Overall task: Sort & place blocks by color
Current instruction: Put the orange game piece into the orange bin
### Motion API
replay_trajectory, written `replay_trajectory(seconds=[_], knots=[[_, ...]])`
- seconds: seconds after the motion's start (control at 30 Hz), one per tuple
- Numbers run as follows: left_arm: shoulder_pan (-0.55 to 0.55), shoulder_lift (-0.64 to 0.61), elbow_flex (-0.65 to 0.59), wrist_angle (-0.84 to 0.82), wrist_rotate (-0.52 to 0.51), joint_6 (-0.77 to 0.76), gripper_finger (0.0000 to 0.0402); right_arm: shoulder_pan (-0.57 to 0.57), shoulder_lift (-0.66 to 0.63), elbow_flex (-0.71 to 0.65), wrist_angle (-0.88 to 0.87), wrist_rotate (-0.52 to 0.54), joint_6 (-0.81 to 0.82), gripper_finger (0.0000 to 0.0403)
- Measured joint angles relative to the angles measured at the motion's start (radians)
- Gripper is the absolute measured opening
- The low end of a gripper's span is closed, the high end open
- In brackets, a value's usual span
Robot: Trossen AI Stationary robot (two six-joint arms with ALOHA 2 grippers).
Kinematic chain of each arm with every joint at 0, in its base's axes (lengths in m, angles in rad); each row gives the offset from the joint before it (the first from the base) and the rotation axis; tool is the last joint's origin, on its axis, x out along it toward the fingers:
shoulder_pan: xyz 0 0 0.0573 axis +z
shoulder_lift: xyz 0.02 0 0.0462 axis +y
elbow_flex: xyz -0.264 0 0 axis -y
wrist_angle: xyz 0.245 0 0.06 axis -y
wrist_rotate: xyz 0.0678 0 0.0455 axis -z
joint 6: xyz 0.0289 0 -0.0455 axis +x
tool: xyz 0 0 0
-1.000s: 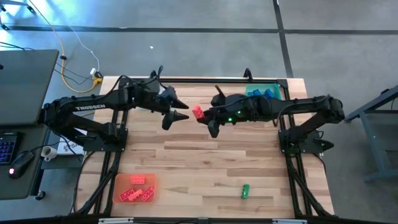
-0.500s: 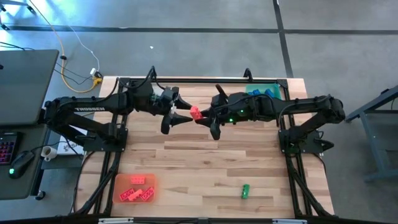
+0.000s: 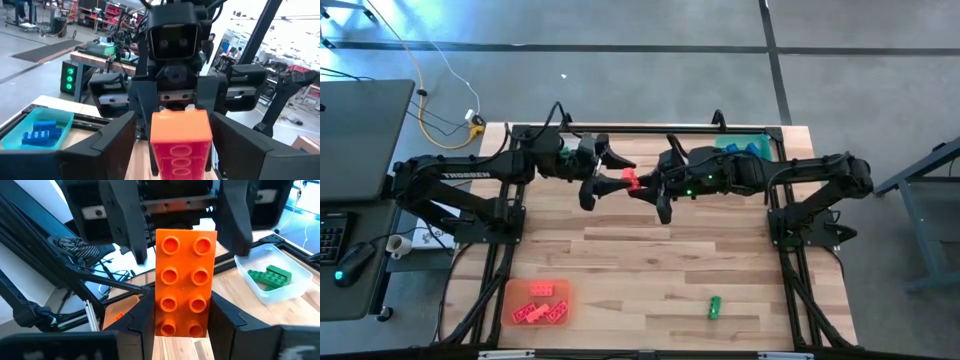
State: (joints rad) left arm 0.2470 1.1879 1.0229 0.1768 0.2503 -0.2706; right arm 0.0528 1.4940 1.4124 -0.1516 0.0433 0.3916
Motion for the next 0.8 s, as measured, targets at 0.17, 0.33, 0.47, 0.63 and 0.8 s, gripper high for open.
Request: replay_trajectory(seconds=[0.17,0.33,0.47,0.63,0.8], knots=[[0.001,0.000,0.000,-0.007,0.005,-0.015,0.0224,0.000,0.000,0.000,0.017,0.000,0.000,0.0111],[-0.006,0.000,0.000,-0.007,0.008,-0.015,0.0187,0.000,0.000,0.000,0.018,0.001,0.000,0.0111],[-0.006,0.000,0.000,-0.008,0.011,-0.019,0.0143,0.000,0.000,0.000,0.017,0.002,-0.004,0.0111],[-0.007,0.000,0.000,-0.009,0.029,-0.026,0.0108,0.001,0.000,0.000,0.015,0.003,-0.004,0.0114],[-0.008,-0.001,0.000,-0.037,0.034,-0.011,0.0108,0.000,0.000,0.000,0.013,0.003,0.034,0.0190]])
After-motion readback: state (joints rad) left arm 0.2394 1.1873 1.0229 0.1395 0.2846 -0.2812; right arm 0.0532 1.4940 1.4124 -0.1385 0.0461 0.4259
